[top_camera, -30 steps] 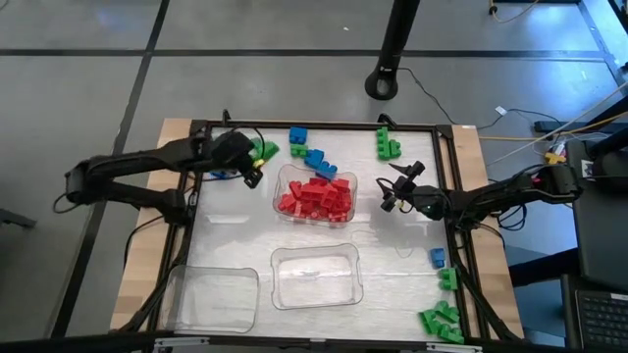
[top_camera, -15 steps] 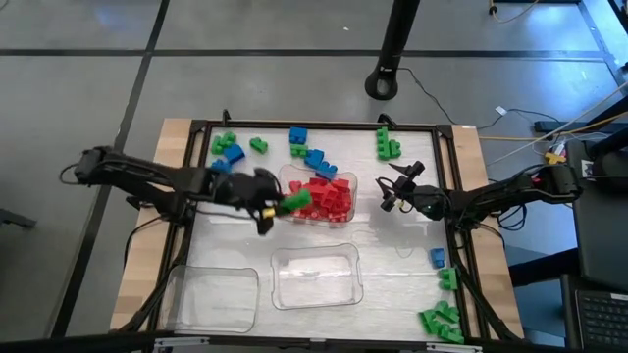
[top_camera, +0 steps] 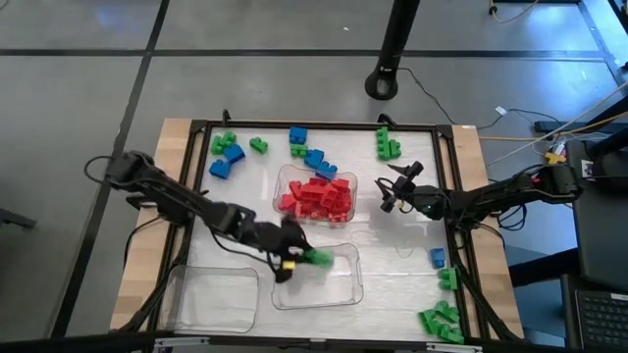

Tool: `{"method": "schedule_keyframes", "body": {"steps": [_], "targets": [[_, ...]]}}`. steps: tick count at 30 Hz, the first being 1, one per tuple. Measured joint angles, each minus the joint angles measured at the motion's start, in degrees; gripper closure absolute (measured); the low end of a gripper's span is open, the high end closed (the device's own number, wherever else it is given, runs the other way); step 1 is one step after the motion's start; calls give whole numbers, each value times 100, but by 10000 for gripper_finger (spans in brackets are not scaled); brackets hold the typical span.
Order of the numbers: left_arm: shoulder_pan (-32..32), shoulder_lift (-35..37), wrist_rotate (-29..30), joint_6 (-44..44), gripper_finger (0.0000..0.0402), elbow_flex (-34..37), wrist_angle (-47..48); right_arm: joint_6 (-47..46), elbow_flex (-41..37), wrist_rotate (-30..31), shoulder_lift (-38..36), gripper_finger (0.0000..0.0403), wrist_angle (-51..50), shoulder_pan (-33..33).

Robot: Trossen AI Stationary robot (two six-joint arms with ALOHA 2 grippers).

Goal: Sort blocks
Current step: Put the green game piece into the bottom right transparent bin

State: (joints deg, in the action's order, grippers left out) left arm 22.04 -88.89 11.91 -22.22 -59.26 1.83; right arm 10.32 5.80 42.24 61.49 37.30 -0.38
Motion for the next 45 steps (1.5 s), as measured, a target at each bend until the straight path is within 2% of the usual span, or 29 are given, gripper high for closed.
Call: {"method": "schedule_keyframes", "body": {"steps": [5,16,22,27,30,32,36,38,45], "targets": [[60,-539,-6,75,286,-590,832,46,0,-92,0,91,4,0],[-114,-710,4,-33,285,-630,769,90,0,-94,0,91,7,-2],[-515,-649,-112,-175,242,-630,907,195,1,-195,0,91,7,0],[-1158,-101,-459,-225,191,-630,1422,196,2,-197,0,91,5,-2],[-1624,451,-432,-206,176,-632,1981,197,2,-196,0,91,4,0],[-1932,836,-91,-132,173,-632,2359,202,2,-180,0,91,4,0],[-2550,1401,1160,196,175,-634,3031,227,4,-127,0,91,-7,0],[-2908,1592,1542,460,177,-634,3356,305,4,-73,0,91,-4,0],[-4365,1582,1564,1294,178,-559,3921,372,4,-26,0,91,-21,0]]}}
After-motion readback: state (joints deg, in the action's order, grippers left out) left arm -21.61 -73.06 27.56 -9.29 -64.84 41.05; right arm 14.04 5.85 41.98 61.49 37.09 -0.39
